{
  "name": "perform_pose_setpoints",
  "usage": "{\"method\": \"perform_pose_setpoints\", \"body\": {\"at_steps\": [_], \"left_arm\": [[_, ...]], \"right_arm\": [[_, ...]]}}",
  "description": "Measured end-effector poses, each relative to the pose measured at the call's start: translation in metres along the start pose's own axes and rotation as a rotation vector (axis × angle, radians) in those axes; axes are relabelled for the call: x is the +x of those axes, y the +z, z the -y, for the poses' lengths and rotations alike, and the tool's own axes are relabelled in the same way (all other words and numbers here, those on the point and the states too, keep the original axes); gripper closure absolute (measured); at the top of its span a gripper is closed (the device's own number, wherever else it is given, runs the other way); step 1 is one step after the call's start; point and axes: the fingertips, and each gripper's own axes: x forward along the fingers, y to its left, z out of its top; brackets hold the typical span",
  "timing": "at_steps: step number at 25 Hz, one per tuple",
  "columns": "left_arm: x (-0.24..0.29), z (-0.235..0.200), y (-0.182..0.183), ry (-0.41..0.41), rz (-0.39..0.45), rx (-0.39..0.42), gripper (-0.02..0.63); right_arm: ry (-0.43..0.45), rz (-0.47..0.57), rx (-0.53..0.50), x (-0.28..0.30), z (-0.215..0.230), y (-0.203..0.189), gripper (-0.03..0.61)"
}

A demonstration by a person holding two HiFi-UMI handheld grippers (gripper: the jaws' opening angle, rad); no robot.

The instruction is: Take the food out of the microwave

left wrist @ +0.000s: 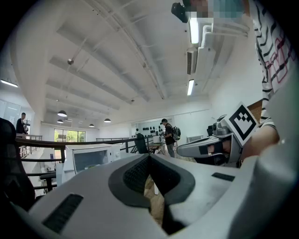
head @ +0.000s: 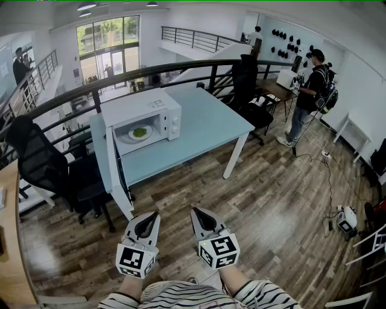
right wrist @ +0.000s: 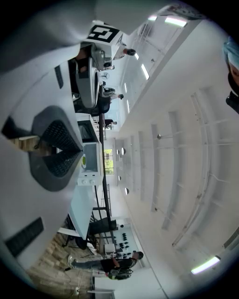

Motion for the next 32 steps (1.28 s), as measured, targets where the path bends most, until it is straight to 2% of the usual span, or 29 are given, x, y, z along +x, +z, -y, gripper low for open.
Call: {"method": "perform_pose_setpoints", "body": {"at_steps": [10,11,12,13,14,24,32], "left_arm": [[0.031,0.024,-0.011,0.031,-0.013,-0.081,0.580],[0.034,0.027,-0.014,0.036,-0.020,-0.092,0.522],[0.037,0.031,-0.016,0.040,-0.027,-0.102,0.426],[0.040,0.034,-0.019,0.045,-0.034,-0.110,0.396],[0.042,0.038,-0.021,0.049,-0.039,-0.114,0.396],[0.071,0.031,-0.041,0.087,-0.071,-0.150,0.396],[0.130,-0.020,-0.058,0.088,-0.071,-0.183,0.396]], "right_arm": [[0.081,-0.003,0.022,-0.004,0.030,-0.005,0.546],[0.088,-0.001,0.024,-0.005,0.034,-0.006,0.544],[0.099,0.000,0.029,-0.006,0.037,-0.007,0.525],[0.112,-0.002,0.036,-0.007,0.040,-0.008,0.439],[0.125,-0.004,0.043,-0.008,0.043,-0.009,0.366],[0.163,-0.033,0.085,0.014,0.066,-0.024,0.365],[0.165,-0.052,0.070,0.087,0.091,-0.021,0.365]]}}
